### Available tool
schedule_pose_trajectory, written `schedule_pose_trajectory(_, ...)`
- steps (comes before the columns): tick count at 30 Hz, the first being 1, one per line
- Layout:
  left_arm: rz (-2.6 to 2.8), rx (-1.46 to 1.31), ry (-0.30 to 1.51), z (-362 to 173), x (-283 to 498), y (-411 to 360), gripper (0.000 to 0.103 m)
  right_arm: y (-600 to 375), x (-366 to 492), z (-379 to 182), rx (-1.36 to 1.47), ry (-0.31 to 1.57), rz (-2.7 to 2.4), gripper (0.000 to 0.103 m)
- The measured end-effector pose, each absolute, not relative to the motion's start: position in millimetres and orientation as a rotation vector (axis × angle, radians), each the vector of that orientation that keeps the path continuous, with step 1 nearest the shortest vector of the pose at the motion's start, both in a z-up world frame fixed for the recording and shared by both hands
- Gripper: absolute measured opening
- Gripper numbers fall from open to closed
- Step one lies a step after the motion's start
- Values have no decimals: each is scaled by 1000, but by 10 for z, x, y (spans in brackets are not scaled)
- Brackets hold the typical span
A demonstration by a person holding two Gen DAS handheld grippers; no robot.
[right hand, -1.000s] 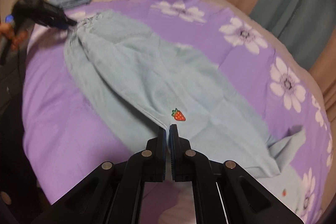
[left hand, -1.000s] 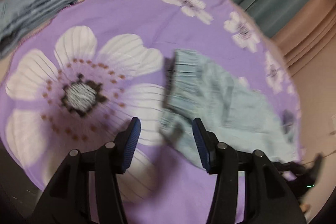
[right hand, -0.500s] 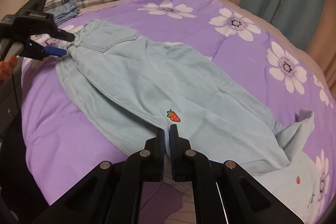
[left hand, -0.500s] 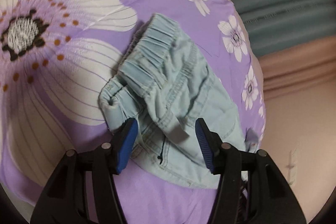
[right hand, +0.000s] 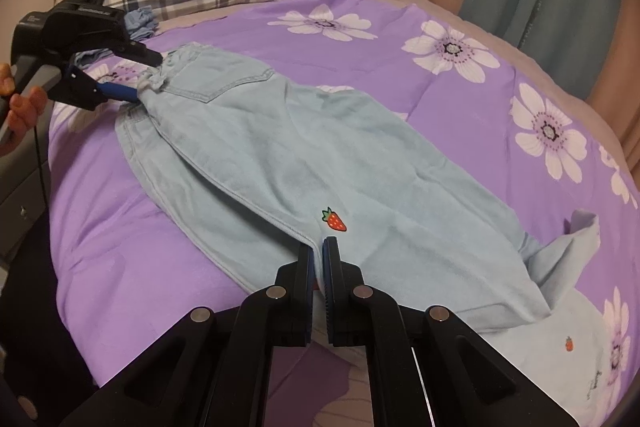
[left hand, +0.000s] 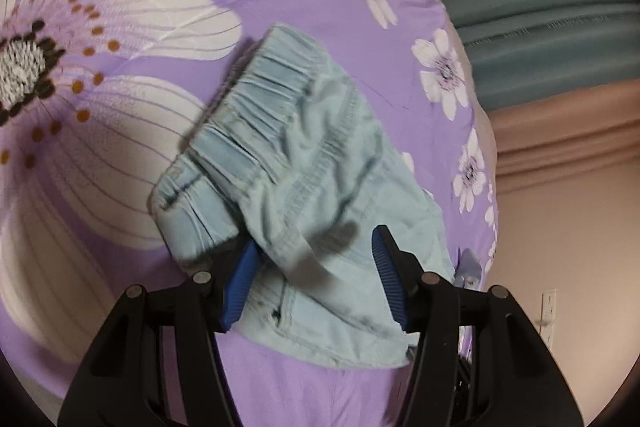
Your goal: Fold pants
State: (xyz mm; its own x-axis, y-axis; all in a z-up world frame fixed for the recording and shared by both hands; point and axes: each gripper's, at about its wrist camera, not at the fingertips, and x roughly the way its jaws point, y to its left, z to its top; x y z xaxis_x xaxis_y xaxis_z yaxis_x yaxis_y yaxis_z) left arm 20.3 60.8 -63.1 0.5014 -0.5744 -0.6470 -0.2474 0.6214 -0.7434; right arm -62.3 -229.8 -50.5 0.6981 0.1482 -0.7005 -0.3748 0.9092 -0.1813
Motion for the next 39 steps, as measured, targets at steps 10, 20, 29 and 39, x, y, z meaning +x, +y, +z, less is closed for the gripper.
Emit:
schedule_pose_trajectory(10, -182, -842, 939, -354, -117, 733, 12, -2284, -751, -403, -336, 707, 308, 4)
schedule_pose_trajectory(20, -167, -820, 986, -529, -270, 695, 12, -2246, -922, -484, -370, 731, 303, 4)
schedule_pose_trajectory(29, -156, -786, 1036, -564, -326, 736, 24, -2204, -896, -649, -412, 783, 303, 4)
schedule_pose_trajectory(39, -288, -620, 923, -99, -310, 307, 29, -2471, -820, -343, -113, 760, 327, 4)
